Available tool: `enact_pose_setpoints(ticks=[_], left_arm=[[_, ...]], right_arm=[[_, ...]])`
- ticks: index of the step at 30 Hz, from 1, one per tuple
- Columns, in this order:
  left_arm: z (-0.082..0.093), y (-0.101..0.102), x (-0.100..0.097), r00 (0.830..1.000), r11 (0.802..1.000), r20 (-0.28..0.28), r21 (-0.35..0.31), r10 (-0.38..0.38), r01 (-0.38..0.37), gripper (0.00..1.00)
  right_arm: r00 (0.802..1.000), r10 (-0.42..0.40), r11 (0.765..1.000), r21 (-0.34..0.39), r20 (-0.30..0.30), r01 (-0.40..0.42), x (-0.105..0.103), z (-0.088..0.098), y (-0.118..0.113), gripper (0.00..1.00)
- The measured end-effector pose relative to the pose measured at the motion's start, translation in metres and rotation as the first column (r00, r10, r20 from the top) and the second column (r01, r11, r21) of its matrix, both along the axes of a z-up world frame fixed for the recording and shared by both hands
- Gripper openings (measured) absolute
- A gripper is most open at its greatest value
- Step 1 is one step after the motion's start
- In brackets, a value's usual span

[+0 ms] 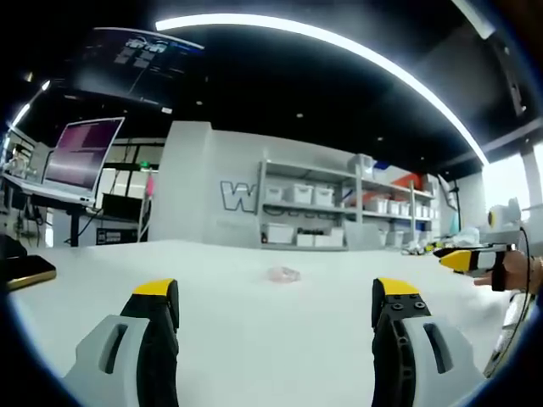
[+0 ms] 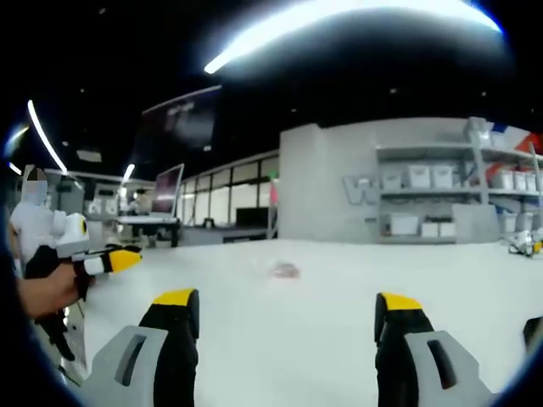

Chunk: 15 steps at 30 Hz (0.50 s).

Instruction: Open the resealable bag by pulling the two sides of the seal apart until the entire bag opening is separated and visibly accessible.

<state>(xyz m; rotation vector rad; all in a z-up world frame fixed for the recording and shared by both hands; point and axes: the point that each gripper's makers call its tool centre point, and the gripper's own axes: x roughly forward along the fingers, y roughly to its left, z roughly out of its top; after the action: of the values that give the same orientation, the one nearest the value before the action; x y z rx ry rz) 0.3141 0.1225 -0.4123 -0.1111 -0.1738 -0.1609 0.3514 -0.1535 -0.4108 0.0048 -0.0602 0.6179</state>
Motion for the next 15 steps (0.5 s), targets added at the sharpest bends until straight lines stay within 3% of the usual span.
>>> enact_pose_setpoints(ticks=[15], left_arm=[[-0.001, 0.001, 0.001, 1.000, 1.000, -0.002, 0.003, 0.000, 0.000, 0.94]], right_arm=[[1.000, -0.001, 1.000, 0.019, 0.004, 0.001, -0.011, -0.001, -0.001, 0.86]])
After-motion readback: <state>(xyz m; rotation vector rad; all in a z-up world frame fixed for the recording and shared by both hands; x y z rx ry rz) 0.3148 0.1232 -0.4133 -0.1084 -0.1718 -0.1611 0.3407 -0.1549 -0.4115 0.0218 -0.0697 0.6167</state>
